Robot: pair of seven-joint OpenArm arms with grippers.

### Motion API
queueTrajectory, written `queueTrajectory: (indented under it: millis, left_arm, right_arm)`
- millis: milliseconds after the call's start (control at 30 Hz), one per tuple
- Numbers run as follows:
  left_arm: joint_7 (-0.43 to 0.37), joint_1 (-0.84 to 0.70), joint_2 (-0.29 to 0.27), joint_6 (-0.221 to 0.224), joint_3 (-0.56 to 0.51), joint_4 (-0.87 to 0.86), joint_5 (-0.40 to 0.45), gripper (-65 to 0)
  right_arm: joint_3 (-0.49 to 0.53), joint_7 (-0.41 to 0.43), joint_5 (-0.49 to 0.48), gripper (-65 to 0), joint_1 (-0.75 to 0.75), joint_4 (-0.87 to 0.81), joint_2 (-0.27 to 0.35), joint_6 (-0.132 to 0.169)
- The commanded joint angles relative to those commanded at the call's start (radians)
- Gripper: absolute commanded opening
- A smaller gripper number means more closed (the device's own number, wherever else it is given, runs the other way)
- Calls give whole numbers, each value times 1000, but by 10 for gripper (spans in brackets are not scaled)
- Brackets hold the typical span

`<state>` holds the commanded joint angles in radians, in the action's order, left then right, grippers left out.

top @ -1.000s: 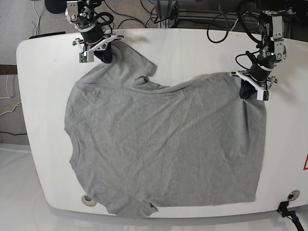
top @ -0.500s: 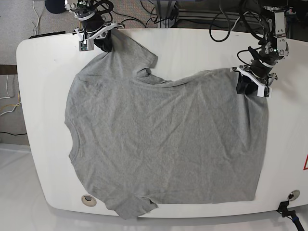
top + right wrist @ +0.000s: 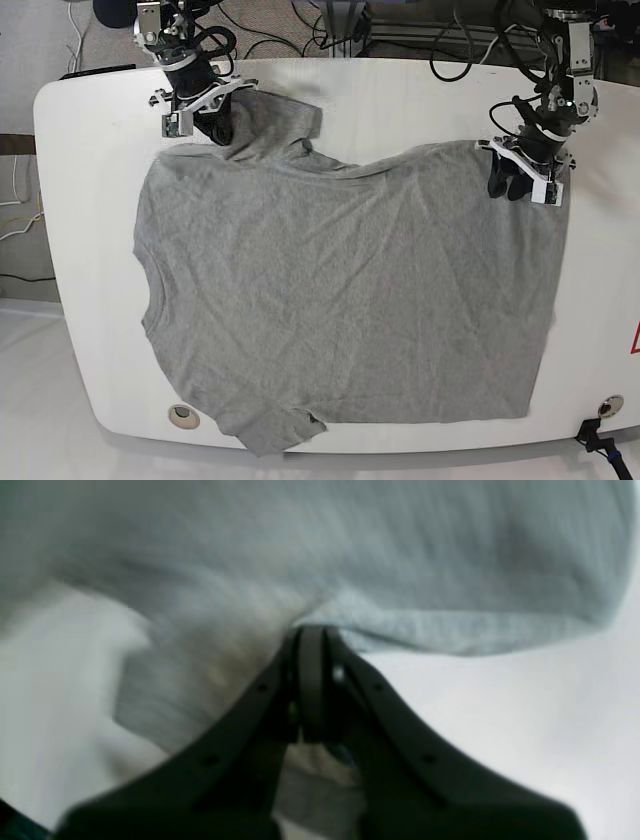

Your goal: Fold the T-shirt properly

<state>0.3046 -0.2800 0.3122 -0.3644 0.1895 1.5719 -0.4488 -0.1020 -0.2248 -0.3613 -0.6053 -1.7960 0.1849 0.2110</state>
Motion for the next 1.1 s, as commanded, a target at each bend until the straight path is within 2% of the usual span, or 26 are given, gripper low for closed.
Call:
queueTrajectory:
  millis: [333,833,1100]
  left_arm:
    - [2,2,21,2,3,44,0,-449]
    - [5,-83,15,3,322,100,0,-446]
    - [6,-121,14,0,336,11,0,-446]
  right_arm:
    - [2,0,0,-636,-3,-2,0,0]
    - [0,-5,0,-636,-38,-2,0,-2]
    - [0,-5,0,-636,-37,-2,0,-2]
